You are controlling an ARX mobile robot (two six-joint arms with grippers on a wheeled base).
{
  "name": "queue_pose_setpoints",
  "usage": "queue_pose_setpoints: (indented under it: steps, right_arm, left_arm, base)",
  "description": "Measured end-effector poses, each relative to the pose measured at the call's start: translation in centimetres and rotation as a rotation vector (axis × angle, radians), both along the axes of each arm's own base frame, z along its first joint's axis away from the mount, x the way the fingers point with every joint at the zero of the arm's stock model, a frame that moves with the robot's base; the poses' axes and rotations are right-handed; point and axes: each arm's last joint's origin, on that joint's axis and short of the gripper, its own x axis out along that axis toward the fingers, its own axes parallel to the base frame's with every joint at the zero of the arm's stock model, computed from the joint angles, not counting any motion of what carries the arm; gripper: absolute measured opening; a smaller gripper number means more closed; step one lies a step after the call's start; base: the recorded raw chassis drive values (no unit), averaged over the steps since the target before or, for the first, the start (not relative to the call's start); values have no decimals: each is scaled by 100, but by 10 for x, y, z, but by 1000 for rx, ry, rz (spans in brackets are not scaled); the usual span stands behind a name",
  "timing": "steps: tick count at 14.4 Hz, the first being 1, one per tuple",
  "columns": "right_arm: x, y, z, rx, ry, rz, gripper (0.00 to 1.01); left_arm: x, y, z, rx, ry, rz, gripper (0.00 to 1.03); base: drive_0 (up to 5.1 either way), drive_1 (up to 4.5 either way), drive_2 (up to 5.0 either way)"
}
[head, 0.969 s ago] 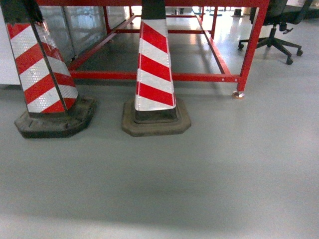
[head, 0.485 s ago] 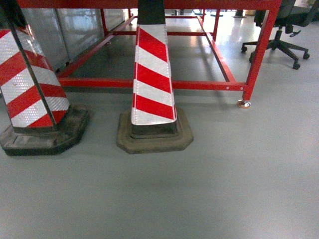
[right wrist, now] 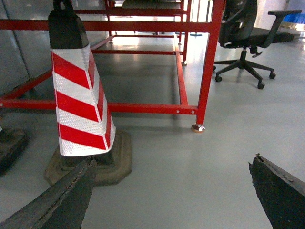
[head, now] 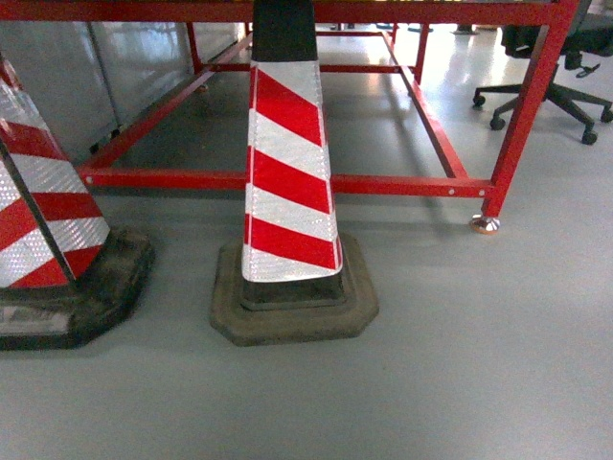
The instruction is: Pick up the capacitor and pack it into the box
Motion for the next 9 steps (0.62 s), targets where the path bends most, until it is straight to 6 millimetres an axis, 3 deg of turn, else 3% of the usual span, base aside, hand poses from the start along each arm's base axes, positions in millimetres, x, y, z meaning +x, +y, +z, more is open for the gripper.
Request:
queue_pose_setpoints:
  steps: [4, 9]
  right_arm:
    - [0, 0, 0, 0, 0, -1, 98]
    - [0, 0, 0, 0, -1, 0, 98]
  left_arm:
    - [0, 0, 0, 0, 1, -2, 44]
    - [0, 0, 0, 0, -2, -2, 44]
  base:
    - [-2, 424, -429]
    - [0, 0, 0]
